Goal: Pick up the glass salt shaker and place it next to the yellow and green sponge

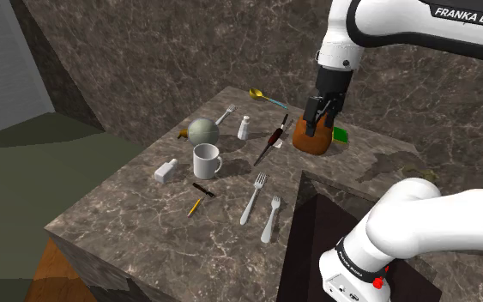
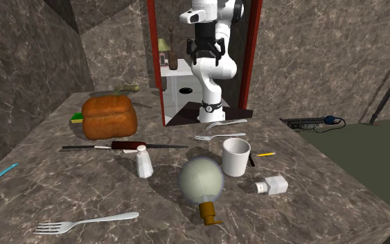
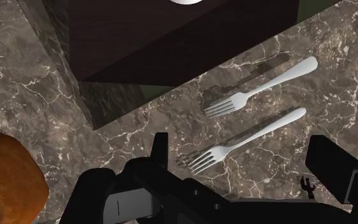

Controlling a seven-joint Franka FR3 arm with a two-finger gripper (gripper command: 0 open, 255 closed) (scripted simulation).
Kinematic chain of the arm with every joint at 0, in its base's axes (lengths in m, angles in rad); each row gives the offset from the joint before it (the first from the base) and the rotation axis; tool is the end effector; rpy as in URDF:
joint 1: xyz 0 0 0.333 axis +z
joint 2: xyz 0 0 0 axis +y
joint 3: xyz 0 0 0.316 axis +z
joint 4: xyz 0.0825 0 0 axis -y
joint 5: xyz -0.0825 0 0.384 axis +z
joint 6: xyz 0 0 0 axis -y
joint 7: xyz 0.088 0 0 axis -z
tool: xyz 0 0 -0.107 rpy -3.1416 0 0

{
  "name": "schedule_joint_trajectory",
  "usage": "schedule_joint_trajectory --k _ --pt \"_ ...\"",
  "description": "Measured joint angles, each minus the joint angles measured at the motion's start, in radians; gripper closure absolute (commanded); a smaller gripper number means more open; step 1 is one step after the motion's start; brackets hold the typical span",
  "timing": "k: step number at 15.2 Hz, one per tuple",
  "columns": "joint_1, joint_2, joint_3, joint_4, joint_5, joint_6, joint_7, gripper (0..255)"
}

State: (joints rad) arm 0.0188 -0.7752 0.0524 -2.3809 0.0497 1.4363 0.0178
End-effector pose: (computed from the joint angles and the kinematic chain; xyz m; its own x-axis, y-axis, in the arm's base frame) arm 0.2920 0.0308 0.5648 0.9848 0.0381 -0.1694 0.0369 -0.9993 -0.0100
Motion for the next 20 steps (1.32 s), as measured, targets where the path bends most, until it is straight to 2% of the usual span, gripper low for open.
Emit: schedule_joint_trajectory --k 2,8,15,20 --pt "-0.003 0.019 -0.004 0.007 -0.004 0.012 -0.005 0" --pt "-0.018 0.216 -0.028 0.063 -0.019 0.141 -0.034 0" --pt "-0.037 0.487 -0.062 0.208 -0.032 0.257 -0.078 0" --pt "-0.053 0.686 -0.085 0.348 -0.033 0.307 -0.114 0"
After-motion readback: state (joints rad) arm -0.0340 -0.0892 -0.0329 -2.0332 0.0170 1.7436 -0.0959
